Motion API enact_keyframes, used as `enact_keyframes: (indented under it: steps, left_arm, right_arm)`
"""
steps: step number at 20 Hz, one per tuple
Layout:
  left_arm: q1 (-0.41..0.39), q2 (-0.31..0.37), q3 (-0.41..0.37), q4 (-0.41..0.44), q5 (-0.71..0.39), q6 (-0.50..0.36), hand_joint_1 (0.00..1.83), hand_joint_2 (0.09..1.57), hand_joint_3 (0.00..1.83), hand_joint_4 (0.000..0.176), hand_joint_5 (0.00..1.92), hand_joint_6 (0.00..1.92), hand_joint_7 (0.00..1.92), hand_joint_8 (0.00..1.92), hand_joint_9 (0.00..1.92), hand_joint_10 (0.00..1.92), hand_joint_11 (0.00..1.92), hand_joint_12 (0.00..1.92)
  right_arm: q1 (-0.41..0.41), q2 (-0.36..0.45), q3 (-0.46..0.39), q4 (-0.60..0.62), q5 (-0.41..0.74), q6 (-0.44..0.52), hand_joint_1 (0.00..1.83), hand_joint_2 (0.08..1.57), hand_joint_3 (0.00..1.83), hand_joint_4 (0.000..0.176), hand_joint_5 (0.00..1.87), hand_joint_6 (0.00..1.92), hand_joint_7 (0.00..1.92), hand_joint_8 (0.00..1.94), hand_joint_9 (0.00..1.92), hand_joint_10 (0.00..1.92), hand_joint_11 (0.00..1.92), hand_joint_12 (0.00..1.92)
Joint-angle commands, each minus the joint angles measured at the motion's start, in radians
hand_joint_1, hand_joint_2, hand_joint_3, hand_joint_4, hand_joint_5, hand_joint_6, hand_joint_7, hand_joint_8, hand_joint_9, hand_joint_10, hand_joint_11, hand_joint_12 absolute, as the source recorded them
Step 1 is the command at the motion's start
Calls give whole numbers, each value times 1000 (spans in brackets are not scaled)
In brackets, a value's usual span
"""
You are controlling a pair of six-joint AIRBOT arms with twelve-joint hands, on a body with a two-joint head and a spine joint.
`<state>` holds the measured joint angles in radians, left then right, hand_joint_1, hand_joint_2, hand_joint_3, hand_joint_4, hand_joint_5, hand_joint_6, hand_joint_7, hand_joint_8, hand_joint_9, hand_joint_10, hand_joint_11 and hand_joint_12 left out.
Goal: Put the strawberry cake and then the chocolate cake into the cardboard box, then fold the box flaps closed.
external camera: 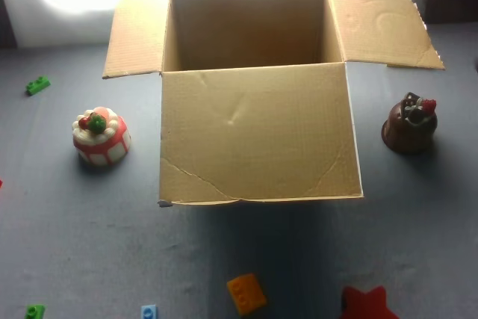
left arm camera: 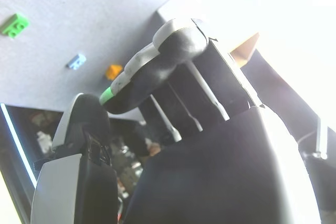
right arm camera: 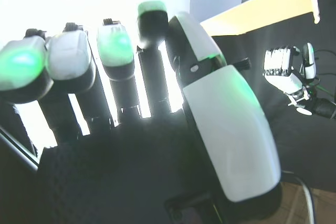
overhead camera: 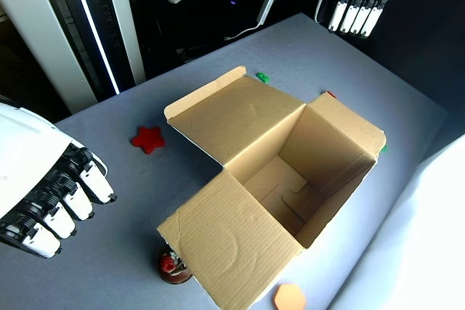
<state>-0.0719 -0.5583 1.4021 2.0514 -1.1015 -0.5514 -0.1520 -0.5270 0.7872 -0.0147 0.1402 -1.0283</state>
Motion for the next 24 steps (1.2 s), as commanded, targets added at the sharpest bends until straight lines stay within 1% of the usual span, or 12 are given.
enact_keyframes:
  steps: [1, 4, 8, 9, 10, 12, 15, 16, 18, 20, 22, 24]
  left_arm:
    - [-11, 10, 7, -80, 6, 1, 310, 1274, 44, 37, 52, 21, 63, 4, 75, 47, 0, 659]
    - [-12, 9, 7, -70, 4, 1, 317, 1272, 13, 40, 50, 8, 72, 2, 81, 30, 0, 590]
    - [-13, 9, 6, -41, -13, 1, 381, 1236, 0, 48, 55, 6, 107, 8, 117, 26, 0, 677]
    - [-13, 9, 8, -31, -15, 1, 367, 1231, 0, 52, 51, 3, 110, 5, 118, 21, 0, 630]
    - [-13, 9, 11, -22, -17, 1, 356, 1234, 0, 58, 42, 3, 88, 14, 110, 14, 0, 481]
    - [-14, 9, 14, -10, -17, 1, 460, 1188, 0, 61, 92, 14, 121, 11, 112, 8, 0, 516]
    - [-45, 8, 13, 45, -27, -17, 602, 1148, 0, 57, 49, 1, 76, 0, 58, 0, 0, 438]
    - [-74, 7, 16, 77, -35, -32, 676, 1140, 0, 62, 23, 1, 52, 1, 44, 0, 0, 432]
    - [-67, 3, 20, 74, -36, -33, 805, 1114, 0, 77, 3, 0, 9, 0, 7, 0, 0, 352]
    - [-82, -4, 27, 86, -39, -38, 895, 1095, 0, 76, 0, 0, 0, 0, 0, 0, 0, 368]
    - [-66, -13, 31, 70, -38, -37, 885, 1099, 0, 74, 0, 0, 0, 0, 0, 0, 0, 357]
    - [-54, -21, 35, 37, -32, -32, 963, 1081, 0, 78, 0, 0, 0, 0, 0, 0, 0, 342]
  right_arm:
    - [15, 13, -2, 3, 114, -1, 186, 1252, 14, 0, 131, 3, 121, 2, 142, 14, 0, 433]
    - [15, 13, -4, 3, 114, -1, 246, 1244, 0, 0, 155, 5, 155, 5, 162, 10, 0, 451]
    - [14, 13, -5, 3, 114, -1, 219, 1250, 2, 0, 130, 0, 161, 1, 170, 1, 0, 562]
    - [14, 13, -5, 3, 114, -1, 258, 1238, 0, 0, 138, 4, 166, 4, 172, 2, 0, 569]
    - [14, 13, -5, 3, 114, -2, 270, 1234, 0, 0, 134, 1, 181, 5, 179, 4, 0, 504]
    - [14, 13, -5, 3, 114, -3, 251, 1209, 0, 0, 118, 1, 147, 2, 148, 6, 0, 405]
    - [14, 13, -8, 3, 114, -12, 394, 1140, 0, 0, 106, 0, 127, 5, 119, 3, 0, 440]
    - [14, 13, -8, 3, 114, -12, 443, 1132, 0, 0, 69, 0, 96, 0, 94, 0, 0, 374]
    - [14, 13, -8, 3, 115, -12, 549, 1136, 0, 0, 34, 0, 56, 0, 70, 0, 0, 286]
    - [14, 13, -8, 3, 115, -13, 724, 1095, 0, 17, 6, 0, 40, 0, 56, 1, 0, 236]
    - [14, 13, -9, 3, 115, -14, 840, 1060, 0, 20, 48, 13, 94, 11, 70, 4, 0, 262]
    - [14, 13, -10, 3, 116, -16, 920, 1066, 0, 28, 10, 1, 48, 3, 34, 3, 0, 64]
